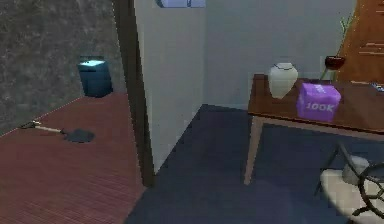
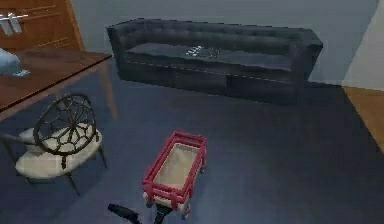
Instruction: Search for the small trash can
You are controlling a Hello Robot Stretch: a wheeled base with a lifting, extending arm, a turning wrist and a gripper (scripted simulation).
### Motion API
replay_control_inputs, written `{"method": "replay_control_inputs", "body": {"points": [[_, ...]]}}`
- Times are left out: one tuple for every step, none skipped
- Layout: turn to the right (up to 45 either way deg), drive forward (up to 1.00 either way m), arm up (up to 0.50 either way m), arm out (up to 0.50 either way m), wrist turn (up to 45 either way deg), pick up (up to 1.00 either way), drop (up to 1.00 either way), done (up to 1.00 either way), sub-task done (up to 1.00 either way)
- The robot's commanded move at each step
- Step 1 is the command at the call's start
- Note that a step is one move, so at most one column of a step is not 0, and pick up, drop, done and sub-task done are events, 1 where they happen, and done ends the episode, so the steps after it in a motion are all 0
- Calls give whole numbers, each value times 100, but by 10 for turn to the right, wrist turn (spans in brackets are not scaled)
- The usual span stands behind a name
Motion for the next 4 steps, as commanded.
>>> {"method": "replay_control_inputs", "body": {"points": [[450,0,0,0,0,0,0,0,0],[60,0,0,0,0,0,0,0,0],[0,5,0,0,0,0,0,0,0],[-450,0,0,0,0,0,0,0,0]]}}
